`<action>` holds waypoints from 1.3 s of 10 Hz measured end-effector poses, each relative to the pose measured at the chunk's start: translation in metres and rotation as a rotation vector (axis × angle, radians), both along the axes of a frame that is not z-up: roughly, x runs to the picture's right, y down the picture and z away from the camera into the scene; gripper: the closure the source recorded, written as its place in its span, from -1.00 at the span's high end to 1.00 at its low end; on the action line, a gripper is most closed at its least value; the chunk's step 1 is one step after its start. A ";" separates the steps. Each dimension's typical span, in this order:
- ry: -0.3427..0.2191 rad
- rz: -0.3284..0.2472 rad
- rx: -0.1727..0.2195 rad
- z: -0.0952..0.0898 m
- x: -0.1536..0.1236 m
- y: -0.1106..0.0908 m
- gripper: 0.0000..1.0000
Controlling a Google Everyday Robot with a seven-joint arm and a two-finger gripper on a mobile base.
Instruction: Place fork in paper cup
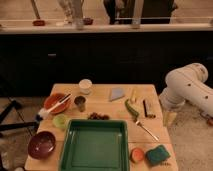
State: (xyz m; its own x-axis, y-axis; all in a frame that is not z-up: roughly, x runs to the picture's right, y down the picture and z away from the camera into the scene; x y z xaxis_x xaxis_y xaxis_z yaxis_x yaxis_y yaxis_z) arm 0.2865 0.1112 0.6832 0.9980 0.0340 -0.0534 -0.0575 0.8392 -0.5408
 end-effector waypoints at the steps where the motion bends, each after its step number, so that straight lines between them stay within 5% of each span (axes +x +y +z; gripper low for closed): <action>1: 0.000 0.000 0.000 0.000 0.000 0.000 0.60; 5: 0.005 0.012 0.011 0.004 0.002 -0.001 0.60; 8: -0.018 0.058 0.030 0.028 0.006 0.012 0.60; 13: -0.203 0.147 0.047 0.046 0.004 0.040 0.60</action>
State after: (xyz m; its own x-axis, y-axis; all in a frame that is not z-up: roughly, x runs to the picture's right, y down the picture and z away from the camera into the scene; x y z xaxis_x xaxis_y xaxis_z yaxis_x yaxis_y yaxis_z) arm 0.2903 0.1515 0.7288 0.9723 0.1772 0.1527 -0.0750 0.8545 -0.5140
